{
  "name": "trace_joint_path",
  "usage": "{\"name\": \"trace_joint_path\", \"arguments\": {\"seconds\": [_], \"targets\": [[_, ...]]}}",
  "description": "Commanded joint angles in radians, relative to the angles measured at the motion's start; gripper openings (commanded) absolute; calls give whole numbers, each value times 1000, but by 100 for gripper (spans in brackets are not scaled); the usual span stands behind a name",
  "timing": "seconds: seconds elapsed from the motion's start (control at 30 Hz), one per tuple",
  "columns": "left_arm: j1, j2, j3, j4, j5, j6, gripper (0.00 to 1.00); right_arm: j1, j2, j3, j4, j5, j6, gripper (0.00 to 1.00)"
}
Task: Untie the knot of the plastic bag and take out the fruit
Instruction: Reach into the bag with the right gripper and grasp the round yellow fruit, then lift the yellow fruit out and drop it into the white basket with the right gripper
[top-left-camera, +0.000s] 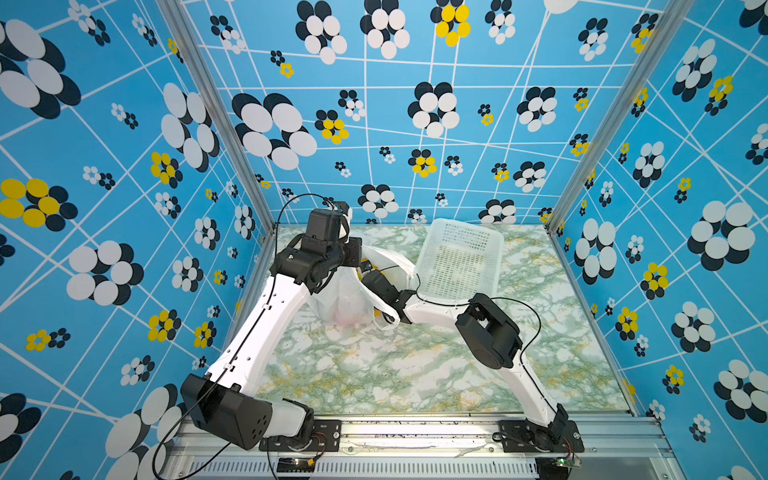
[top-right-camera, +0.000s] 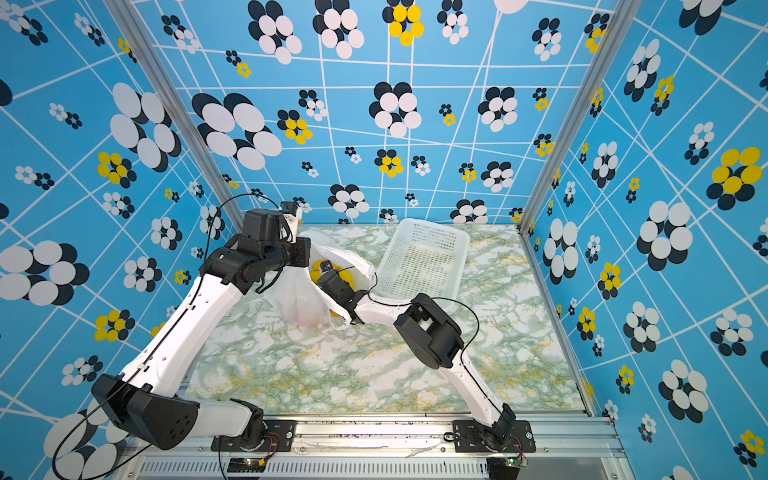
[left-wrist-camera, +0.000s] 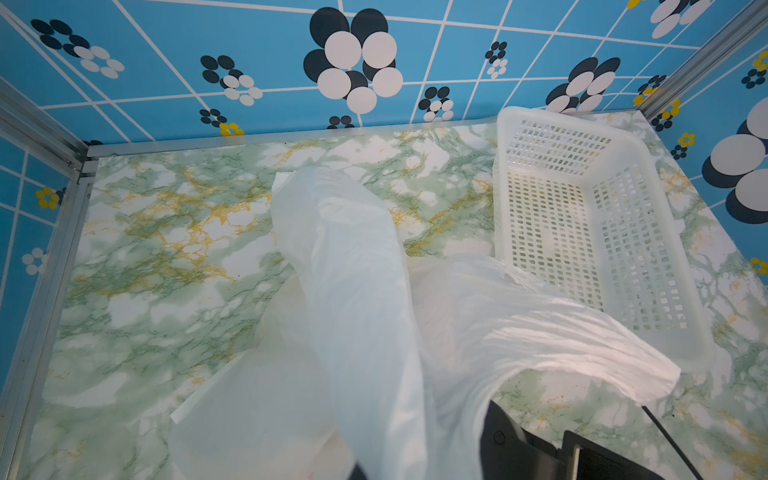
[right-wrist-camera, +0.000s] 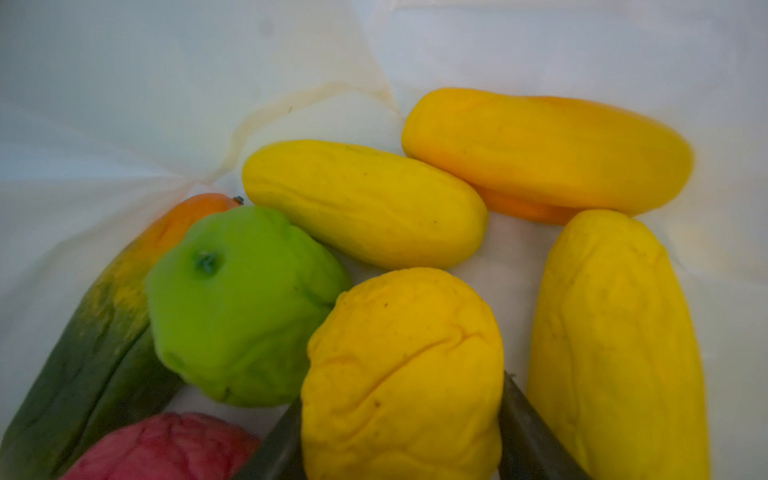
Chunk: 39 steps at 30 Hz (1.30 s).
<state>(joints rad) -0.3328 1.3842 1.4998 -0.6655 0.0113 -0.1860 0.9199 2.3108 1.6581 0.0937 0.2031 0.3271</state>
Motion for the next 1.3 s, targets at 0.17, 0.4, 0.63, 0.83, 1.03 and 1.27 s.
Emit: {"name": "trace_joint_path", "arguments": {"seconds": [0.17, 0.4, 0.63, 0.83, 1.03, 1.27], "targets": [[6, -4, 1, 6, -10, 12, 0, 0, -214, -177, 62, -59, 8, 35], [6, 0, 4, -1, -15, 14, 0, 0, -375, -332, 140, -58, 7, 29], [7, 0, 5, -6, -32, 14, 0, -2, -512, -473, 233, -43, 7, 25], [7, 1, 5, -8, -43, 13, 0, -24, -659, -612, 319, -40, 7, 23], [8, 3, 7, -10, -44, 14, 0, -29, -830, -736, 378, -40, -36, 22], [9, 0, 11, -16, -43, 16, 0, -47, -1040, -901, 454, 81, -90, 23]]}}
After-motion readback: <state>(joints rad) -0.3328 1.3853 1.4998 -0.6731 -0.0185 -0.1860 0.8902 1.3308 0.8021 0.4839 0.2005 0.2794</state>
